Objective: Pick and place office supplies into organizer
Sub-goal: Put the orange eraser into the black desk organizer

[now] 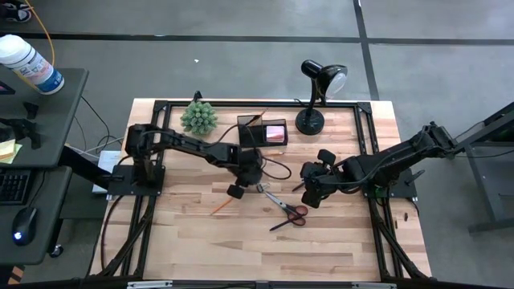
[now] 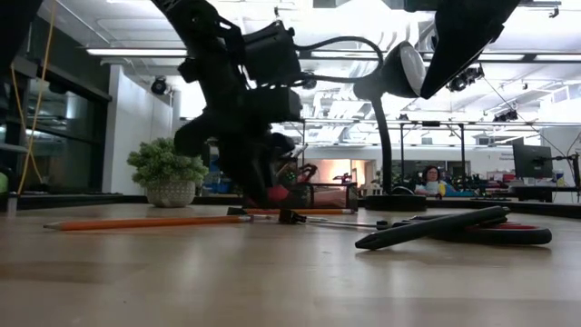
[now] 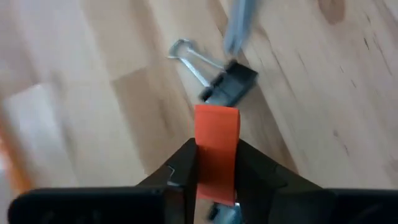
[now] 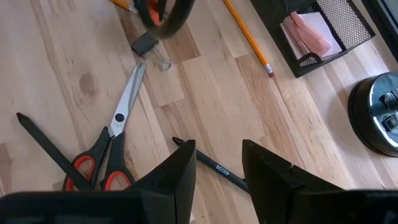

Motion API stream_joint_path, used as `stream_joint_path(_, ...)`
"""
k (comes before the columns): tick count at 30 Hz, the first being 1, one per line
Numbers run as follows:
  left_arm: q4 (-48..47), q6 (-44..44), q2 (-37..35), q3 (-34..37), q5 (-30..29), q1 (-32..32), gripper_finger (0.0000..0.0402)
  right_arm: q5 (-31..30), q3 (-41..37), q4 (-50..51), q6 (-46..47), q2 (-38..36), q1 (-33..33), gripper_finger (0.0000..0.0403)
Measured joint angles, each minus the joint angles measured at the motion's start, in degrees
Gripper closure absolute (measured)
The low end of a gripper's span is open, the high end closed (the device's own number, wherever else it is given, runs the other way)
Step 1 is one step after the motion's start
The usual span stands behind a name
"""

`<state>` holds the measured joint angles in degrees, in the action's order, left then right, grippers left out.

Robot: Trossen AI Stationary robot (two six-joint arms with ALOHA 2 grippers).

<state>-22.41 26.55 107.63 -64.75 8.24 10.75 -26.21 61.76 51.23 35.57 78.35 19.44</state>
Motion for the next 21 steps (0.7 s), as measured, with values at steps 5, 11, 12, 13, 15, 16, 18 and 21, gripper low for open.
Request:
stream_joint_path(5,-0.6,0.1,-4.9,0.0,-2.3,3.5,0.0323,-0.5,0.0,0.1,-0.8,0.0,0.0,0.0279)
stream_joint_path(11,-0.5,1.7,-10.8,-0.1,-4.7,8.9,0.0342,-0.5,0.0,0.1,-1.0,0.0,0.0,0.0279)
stream_joint_path(12,-0.2,2.4,-11.3,-0.1,-4.7,9.7,0.0345,-0.5,0.0,0.1,-1.0,0.0,0.0,0.0279)
stream_joint_path(13,0.2,3.0,-11.8,-0.1,-4.9,10.4,0.0348,-0.5,0.0,0.0,-1.0,0.0,0.0,0.0279)
stream_joint_path(15,0.3,3.7,-12.3,-0.1,-4.9,12.2,0.0351,-0.5,0.0,0.0,-1.0,0.0,0.0,0.0279)
stream_joint_path(16,0.5,3.7,-12.4,-0.1,-4.9,13.0,0.0350,-0.5,0.0,0.0,-1.0,0.0,0.0,0.0279)
stream_joint_path(18,0.9,3.8,-12.4,-0.1,-4.9,14.5,0.0346,-0.4,0.0,-0.1,-1.1,0.0,0.0,0.0279)
stream_joint_path(21,2.8,4.5,-12.3,-0.1,-4.9,16.4,0.0337,-0.3,0.0,-0.1,-1.1,0.0,0.0,0.0279)
